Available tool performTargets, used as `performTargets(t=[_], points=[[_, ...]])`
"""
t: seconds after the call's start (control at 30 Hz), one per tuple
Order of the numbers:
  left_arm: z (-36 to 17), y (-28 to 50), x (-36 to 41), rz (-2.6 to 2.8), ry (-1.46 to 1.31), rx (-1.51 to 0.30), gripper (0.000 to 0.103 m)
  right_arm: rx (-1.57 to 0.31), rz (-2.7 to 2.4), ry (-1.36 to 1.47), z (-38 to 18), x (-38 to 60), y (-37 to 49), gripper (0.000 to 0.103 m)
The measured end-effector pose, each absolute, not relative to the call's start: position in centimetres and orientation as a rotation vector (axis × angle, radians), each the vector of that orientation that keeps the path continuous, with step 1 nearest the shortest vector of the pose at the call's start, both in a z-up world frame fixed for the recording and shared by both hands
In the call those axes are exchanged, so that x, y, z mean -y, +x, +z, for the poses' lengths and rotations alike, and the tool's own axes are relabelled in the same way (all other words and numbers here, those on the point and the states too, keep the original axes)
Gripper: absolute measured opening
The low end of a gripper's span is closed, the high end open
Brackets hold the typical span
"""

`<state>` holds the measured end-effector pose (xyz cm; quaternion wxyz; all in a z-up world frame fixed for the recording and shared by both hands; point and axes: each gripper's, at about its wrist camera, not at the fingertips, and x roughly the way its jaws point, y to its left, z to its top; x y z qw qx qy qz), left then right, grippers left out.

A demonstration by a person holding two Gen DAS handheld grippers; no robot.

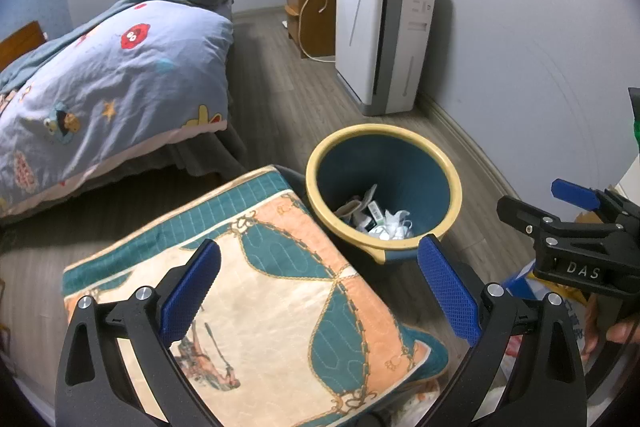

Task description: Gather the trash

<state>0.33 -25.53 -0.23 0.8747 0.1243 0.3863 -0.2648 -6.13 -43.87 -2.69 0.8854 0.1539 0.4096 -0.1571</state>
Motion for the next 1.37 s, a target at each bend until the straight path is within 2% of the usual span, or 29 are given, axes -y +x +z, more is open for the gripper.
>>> performTargets(t=[1.37], points=[[-0.24,0.60,24.96,-0.597,0.277,-0.832,0.098,-0.853,-0.335,0.333,-2.97,43.97,-6.28,0.097]])
